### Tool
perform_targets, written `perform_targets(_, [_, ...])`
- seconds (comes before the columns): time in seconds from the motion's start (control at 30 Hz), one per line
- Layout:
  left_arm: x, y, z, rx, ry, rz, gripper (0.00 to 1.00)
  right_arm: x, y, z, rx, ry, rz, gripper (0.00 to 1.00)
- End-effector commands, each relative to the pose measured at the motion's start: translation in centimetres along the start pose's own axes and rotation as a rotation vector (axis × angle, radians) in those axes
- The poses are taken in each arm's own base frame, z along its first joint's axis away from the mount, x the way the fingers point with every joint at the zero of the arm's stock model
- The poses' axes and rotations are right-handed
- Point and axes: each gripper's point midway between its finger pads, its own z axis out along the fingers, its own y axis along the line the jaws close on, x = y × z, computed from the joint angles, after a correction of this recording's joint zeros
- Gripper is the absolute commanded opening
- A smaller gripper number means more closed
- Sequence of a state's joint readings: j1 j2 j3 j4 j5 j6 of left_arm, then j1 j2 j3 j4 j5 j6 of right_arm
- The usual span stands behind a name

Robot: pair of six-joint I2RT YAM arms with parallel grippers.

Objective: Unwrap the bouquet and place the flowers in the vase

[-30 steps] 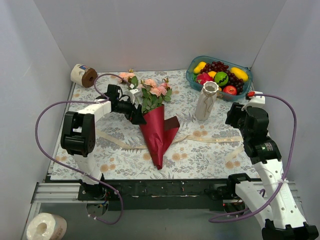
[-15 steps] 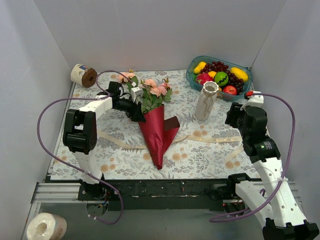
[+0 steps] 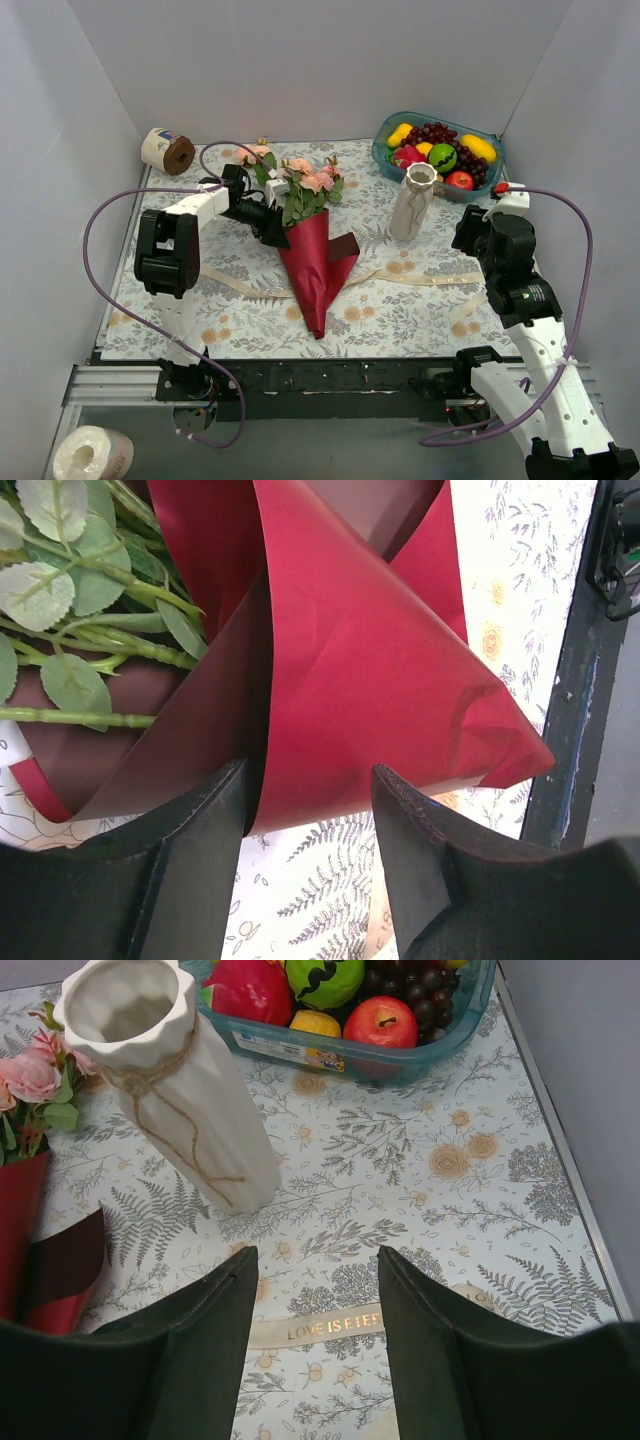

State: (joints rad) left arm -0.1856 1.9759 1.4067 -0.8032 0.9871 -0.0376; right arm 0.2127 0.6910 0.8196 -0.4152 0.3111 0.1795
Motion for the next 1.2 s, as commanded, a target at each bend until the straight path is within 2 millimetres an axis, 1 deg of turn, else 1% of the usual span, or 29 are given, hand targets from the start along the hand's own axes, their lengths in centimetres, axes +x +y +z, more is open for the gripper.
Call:
perform_targets(0.0, [-0.9, -0.9, -0.4, 0.019, -0.022, 0.045, 0.50, -2.3, 0.3, -0.5, -0.009, -0.074, 0.014, 0.58])
perform_targets(0.07, [-1.3, -1.0, -0.6, 0.013, -0.029, 0.056, 0.44, -2.3, 0.3, -0.5, -0.007, -0.073, 0.015, 0.58])
perform_targets(0.1, [-1.4, -1.0, -0.6, 0.015, -0.030, 0.058, 0.33, -2.4, 0.3, -0.5, -0.009, -0.074, 0.015, 0.57])
perform_targets(0.17, [-1.7, -1.3, -0.8, 0.013, -0.030, 0.072, 0.16, -2.4, 0.3, -0.5, -0.010, -0.074, 0.018, 0.57])
perform_targets(0.2, [-1.9, -1.3, -0.9, 0.008, -0.031, 0.076, 0.00, -2.4, 0.3, -0.5, -0.010, -0.074, 0.018, 0.57])
perform_targets(0.47, [-2.7, -2.2, -1.1, -0.003, -0.027, 0.090, 0.00, -2.5, 0.4, -0.7, -0.017, -0.079, 0.022, 0.56])
perform_targets(0.57, [-4.3, -3.0, -1.7, -0.006, -0.038, 0.109, 0.00, -2.7, 0.6, -0.8, -0.024, -0.082, 0.025, 0.56])
perform_targets(0.6, [-5.6, -3.5, -2.3, -0.013, -0.053, 0.126, 0.00, -2.8, 0.6, -0.9, -0.025, -0.085, 0.027, 0.56])
perform_targets(0.7, [-7.4, -4.8, -3.2, -0.029, -0.061, 0.134, 0.00, -2.8, 0.8, -0.9, -0.032, -0.083, 0.026, 0.56])
perform_targets(0.73, [-8.9, -5.8, -4.2, -0.042, -0.084, 0.162, 0.00, -3.0, 0.8, -0.9, -0.033, -0.087, 0.028, 0.56])
perform_targets(0.83, [-10.6, -7.5, -5.3, -0.057, -0.118, 0.197, 0.00, -3.2, 0.9, -1.1, -0.039, -0.094, 0.029, 0.56])
perform_targets(0.87, [-11.1, -8.5, -5.8, -0.060, -0.130, 0.219, 0.00, -3.2, 0.9, -1.0, -0.039, -0.092, 0.029, 0.56])
perform_targets(0.93, [-11.4, -9.7, -6.1, -0.062, -0.135, 0.226, 0.00, -3.2, 1.0, -1.1, -0.044, -0.094, 0.031, 0.56])
perform_targets(0.97, [-11.6, -10.7, -6.0, -0.057, -0.137, 0.240, 0.00, -3.2, 1.0, -1.2, -0.046, -0.095, 0.032, 0.56])
perform_targets(1.03, [-11.5, -11.7, -5.8, -0.058, -0.123, 0.243, 0.01, -3.2, 1.1, -1.3, -0.049, -0.096, 0.034, 0.56])
perform_targets(1.07, [-11.6, -12.6, -5.4, -0.050, -0.118, 0.242, 0.02, -3.1, 1.1, -1.2, -0.052, -0.095, 0.034, 0.56])
perform_targets(1.1, [-11.7, -13.2, -5.6, -0.049, -0.121, 0.248, 0.02, -3.2, 1.1, -1.3, -0.051, -0.098, 0.034, 0.56])
perform_targets(1.13, [-12.0, -13.7, -5.6, -0.049, -0.126, 0.250, 0.07, -3.1, 1.1, -1.3, -0.053, -0.096, 0.033, 0.56])
perform_targets(1.17, [-12.0, -14.3, -5.4, -0.043, -0.126, 0.234, 0.13, -3.2, 1.1, -1.4, -0.053, -0.099, 0.036, 0.56])
